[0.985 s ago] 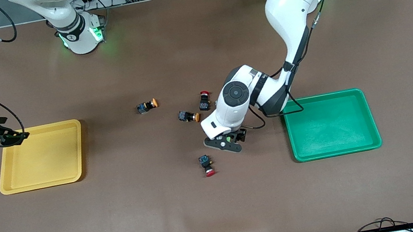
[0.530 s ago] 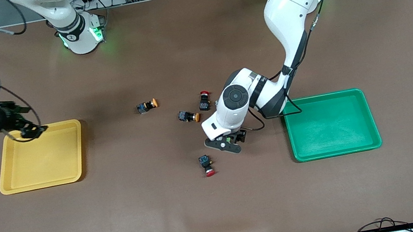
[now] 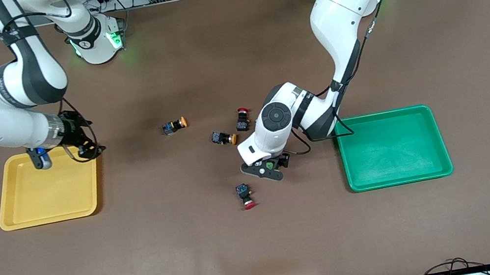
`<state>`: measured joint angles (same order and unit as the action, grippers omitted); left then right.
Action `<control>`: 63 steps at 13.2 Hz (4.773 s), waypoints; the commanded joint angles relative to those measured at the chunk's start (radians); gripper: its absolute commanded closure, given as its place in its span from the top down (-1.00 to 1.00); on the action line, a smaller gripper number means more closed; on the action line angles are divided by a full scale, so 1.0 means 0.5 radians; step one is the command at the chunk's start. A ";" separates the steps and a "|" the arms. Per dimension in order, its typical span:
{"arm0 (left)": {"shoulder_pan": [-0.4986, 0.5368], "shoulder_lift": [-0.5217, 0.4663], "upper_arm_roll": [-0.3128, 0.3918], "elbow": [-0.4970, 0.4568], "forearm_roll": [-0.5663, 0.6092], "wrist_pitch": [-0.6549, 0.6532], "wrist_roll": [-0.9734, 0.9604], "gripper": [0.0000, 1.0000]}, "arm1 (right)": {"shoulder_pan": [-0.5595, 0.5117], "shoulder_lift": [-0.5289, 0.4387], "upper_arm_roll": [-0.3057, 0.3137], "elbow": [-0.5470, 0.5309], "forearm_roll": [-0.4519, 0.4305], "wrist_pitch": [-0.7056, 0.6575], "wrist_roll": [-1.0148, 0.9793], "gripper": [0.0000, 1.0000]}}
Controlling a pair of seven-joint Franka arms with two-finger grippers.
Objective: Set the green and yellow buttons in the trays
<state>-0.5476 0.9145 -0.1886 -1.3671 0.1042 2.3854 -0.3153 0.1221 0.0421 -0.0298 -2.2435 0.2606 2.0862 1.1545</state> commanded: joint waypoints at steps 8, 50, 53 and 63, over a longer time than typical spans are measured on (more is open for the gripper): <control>-0.025 0.082 0.021 0.044 0.126 0.135 -0.032 0.54 | 0.424 0.274 -0.023 -0.149 0.350 0.613 0.231 1.00; 0.854 -0.946 -0.193 -0.800 0.129 -0.119 -0.923 1.00 | -0.093 0.302 -0.112 0.235 -0.413 -0.110 -1.083 -1.00; 0.605 -0.869 -0.193 -0.800 0.135 -0.129 -1.227 1.00 | -0.449 0.376 -0.112 0.259 -0.435 0.018 -1.721 -1.00; 0.206 -0.565 -0.169 -0.772 0.236 0.107 -1.670 1.00 | -0.839 0.827 -0.106 0.412 -0.567 0.537 -2.324 -1.00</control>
<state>-0.4048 0.6079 -0.2890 -1.7755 0.1705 2.4333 -1.0970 -0.2559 0.4191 -0.1043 -2.0973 -0.0062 2.3779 0.0137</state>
